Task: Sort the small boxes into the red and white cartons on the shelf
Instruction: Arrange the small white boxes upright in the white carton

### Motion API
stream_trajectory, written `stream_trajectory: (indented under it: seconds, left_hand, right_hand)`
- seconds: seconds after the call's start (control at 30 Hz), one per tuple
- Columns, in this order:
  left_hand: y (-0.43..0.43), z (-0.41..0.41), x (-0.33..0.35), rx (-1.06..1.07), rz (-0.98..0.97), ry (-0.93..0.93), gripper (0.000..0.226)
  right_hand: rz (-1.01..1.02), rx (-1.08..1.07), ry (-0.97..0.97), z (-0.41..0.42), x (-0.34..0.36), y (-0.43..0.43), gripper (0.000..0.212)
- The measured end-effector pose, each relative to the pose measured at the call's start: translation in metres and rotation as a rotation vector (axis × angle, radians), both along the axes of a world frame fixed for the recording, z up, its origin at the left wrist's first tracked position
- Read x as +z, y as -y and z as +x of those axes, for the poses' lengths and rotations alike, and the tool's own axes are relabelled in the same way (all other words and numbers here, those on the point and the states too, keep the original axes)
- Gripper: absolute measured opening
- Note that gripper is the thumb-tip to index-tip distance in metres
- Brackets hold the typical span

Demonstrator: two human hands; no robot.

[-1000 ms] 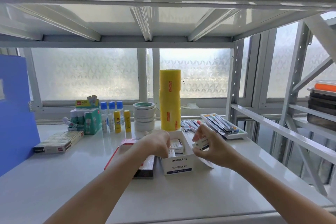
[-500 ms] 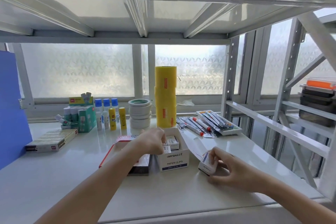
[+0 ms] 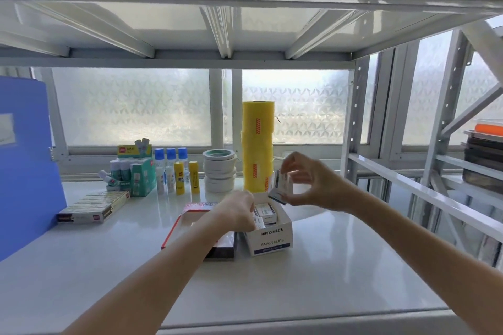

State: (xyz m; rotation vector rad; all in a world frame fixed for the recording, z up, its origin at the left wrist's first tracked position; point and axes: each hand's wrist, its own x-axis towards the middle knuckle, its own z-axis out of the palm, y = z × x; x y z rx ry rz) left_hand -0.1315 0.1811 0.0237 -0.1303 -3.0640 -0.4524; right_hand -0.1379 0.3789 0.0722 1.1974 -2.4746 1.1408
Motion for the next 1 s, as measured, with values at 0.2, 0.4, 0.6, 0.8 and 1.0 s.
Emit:
stream_trajectory:
  seconds: [0.2,0.4,0.6,0.8,1.0]
  left_hand:
    - [0.002,0.001,-0.001,-0.029,-0.043,-0.065,0.005]
    - [0.008,-0.003,-0.004,-0.039,0.038,0.006,0.011]
    - [0.008,-0.008,-0.005,-0.075,0.081,0.031,0.011]
    - [0.012,-0.009,-0.008,-0.135,0.097,0.006,0.018]
    - [0.011,-0.009,-0.005,-0.143,0.054,0.03,0.022]
  right_hand:
    - [0.139,0.022,-0.015,-0.026,0.005,0.045,0.039]
    - [0.722,-0.08,0.161,-0.032,-0.005,0.042,0.025]
    - [0.957,-0.136,0.165,-0.026,-0.003,0.063,0.023]
    - [0.707,-0.222,0.062,-0.033,-0.035,0.054,0.027]
    - [0.589,-0.2,0.119,-0.029,-0.042,0.049,0.055]
